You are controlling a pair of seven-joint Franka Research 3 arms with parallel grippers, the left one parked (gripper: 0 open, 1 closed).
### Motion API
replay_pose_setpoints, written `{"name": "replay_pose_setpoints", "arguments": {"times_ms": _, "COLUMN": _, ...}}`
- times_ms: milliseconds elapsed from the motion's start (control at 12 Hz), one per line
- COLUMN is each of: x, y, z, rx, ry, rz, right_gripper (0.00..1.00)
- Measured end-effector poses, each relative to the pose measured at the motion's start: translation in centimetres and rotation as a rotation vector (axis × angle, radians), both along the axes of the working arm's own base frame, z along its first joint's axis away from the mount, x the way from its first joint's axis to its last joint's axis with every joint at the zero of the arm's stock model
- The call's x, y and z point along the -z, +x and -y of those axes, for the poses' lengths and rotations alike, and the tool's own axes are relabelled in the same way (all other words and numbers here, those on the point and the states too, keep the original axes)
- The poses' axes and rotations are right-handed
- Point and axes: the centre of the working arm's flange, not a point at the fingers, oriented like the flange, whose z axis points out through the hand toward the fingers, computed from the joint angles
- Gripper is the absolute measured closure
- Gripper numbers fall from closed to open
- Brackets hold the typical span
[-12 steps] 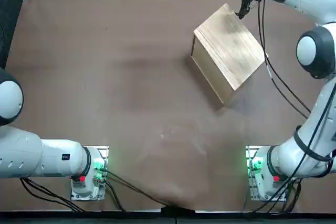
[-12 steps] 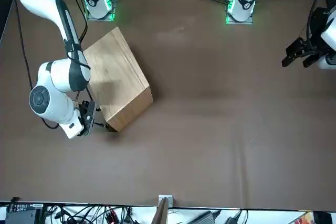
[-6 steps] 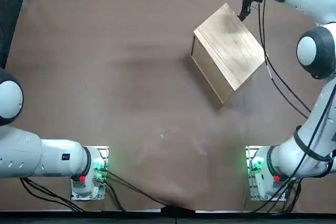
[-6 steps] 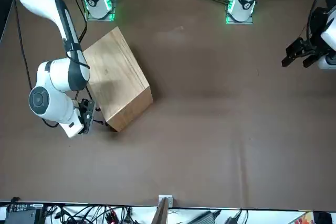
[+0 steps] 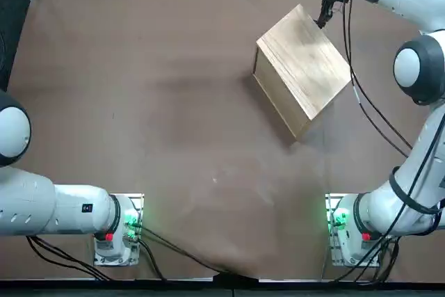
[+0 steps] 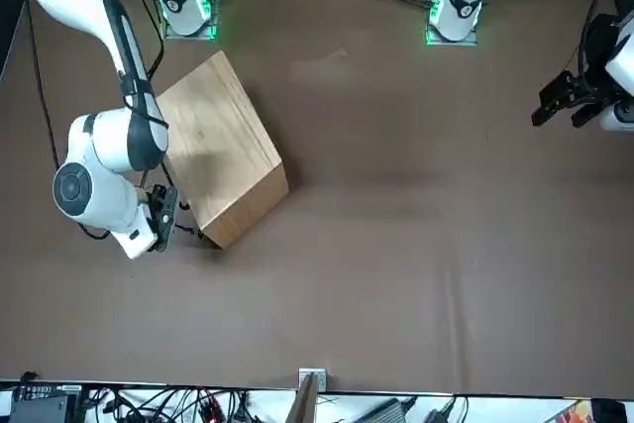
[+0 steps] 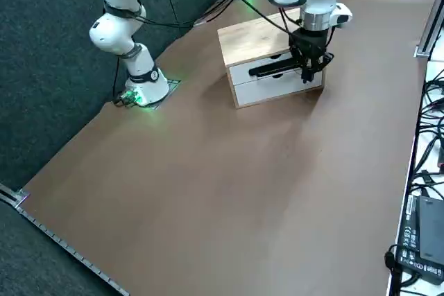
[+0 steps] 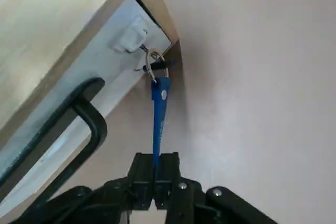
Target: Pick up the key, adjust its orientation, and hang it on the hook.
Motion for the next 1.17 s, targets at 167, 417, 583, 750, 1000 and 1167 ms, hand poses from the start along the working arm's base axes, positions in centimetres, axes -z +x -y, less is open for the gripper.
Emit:
{"name": "replay_pose_setpoints", "arguments": {"times_ms": 167, "x": 0.02, "y": -0.02, "z": -0.02, "rx": 0.0, "ry": 0.0, "rz": -0.002, "right_gripper": 0.96}}
{"name": "replay_pose_setpoints", "arguments": {"times_ms": 417, "x": 0.05, "y": -0.05, "z": -0.11, "rx": -0.002, "ry": 0.0, "rz": -0.003, "right_gripper": 0.96}}
{"name": "replay_pose_setpoints", "arguments": {"times_ms": 583, "x": 0.11, "y": -0.1, "z": -0.22, "rx": -0.003, "ry": -0.001, "rz": -0.004, "right_gripper": 0.96}}
{"name": "replay_pose_setpoints", "arguments": {"times_ms": 750, "x": 0.14, "y": -0.16, "z": -0.48, "rx": -0.007, "ry": -0.001, "rz": -0.005, "right_gripper": 0.96}}
{"name": "replay_pose_setpoints", "arguments": {"times_ms": 1000, "x": 0.19, "y": -0.26, "z": -0.96, "rx": -0.014, "ry": -0.001, "rz": -0.006, "right_gripper": 0.96}}
{"name": "replay_pose_setpoints", "arguments": {"times_ms": 1167, "x": 0.27, "y": -0.31, "z": -0.99, "rx": -0.015, "ry": -0.001, "rz": -0.008, "right_gripper": 0.96}}
